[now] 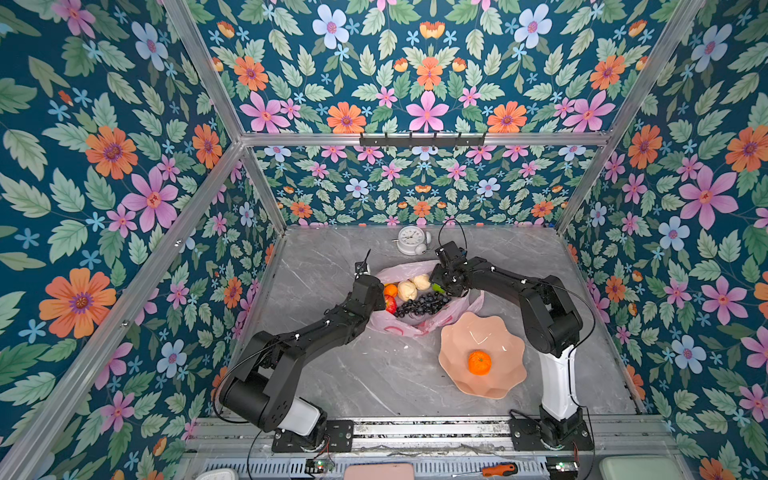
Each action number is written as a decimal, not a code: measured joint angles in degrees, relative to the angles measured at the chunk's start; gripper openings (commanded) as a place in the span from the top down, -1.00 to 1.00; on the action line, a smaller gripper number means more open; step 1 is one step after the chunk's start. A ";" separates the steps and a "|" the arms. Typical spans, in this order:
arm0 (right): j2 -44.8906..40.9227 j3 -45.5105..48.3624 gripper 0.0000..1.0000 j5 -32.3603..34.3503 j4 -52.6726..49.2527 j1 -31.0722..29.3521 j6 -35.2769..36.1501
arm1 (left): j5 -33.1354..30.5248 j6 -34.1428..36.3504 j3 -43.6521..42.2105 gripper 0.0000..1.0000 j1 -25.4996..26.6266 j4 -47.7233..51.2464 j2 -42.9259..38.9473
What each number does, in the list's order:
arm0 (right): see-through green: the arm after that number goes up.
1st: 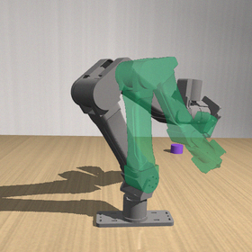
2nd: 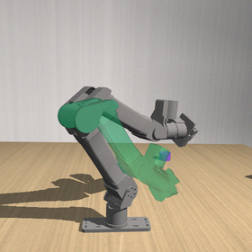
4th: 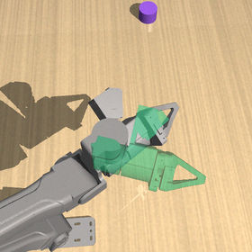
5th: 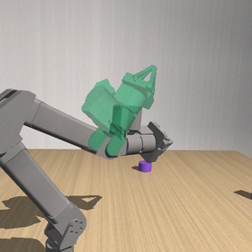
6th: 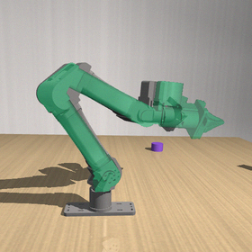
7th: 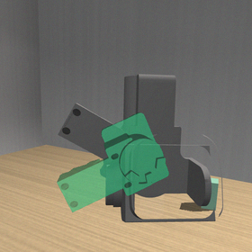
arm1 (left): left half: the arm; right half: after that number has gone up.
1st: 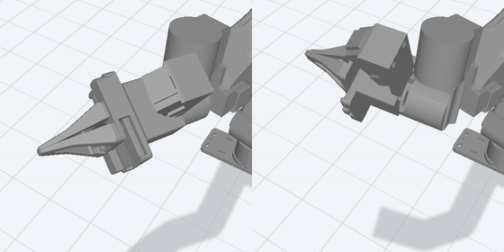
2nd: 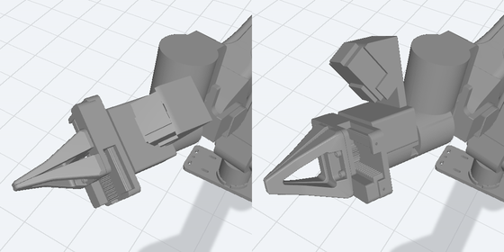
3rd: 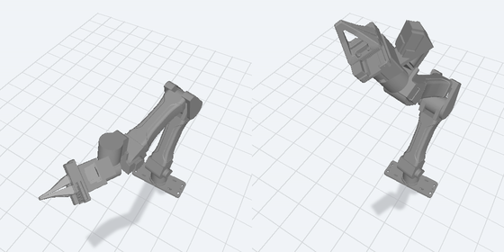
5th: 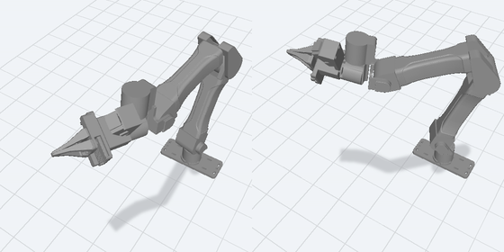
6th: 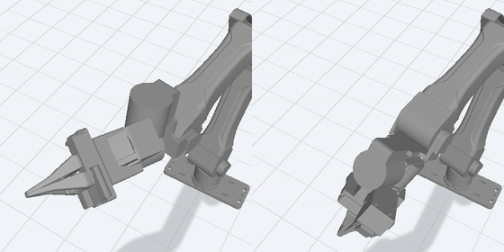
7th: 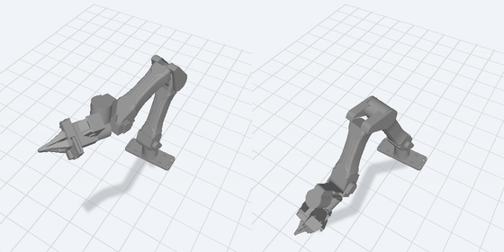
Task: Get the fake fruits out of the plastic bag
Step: 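Lower the right gripper into the bag and grasp the green fruit, then lift the green fruit out and carry it over the peach bowl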
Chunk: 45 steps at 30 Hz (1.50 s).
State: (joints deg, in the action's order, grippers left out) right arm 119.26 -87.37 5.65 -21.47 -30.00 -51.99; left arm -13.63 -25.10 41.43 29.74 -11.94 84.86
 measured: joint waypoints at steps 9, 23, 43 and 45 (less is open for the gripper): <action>-2.19 0.15 -0.25 1.60 -1.16 -0.90 2.84 | -0.02 0.00 0.00 0.91 0.00 0.00 -0.04; -9.81 4.09 -0.25 2.82 -2.54 -4.33 6.78 | 0.04 0.00 0.00 0.90 0.00 0.00 -0.04; -35.30 16.70 -0.21 3.34 -14.73 -8.13 15.19 | 0.00 0.00 0.00 0.90 0.00 0.00 -0.04; -37.55 18.18 -0.21 4.00 -17.29 -8.09 15.78 | 0.00 0.00 0.00 0.90 0.00 0.00 -0.04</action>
State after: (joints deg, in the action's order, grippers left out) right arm 81.71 -69.19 9.65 -38.76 -38.09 -36.21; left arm -13.63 -25.10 41.43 29.74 -11.94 84.82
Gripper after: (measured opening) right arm 0.606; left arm 0.050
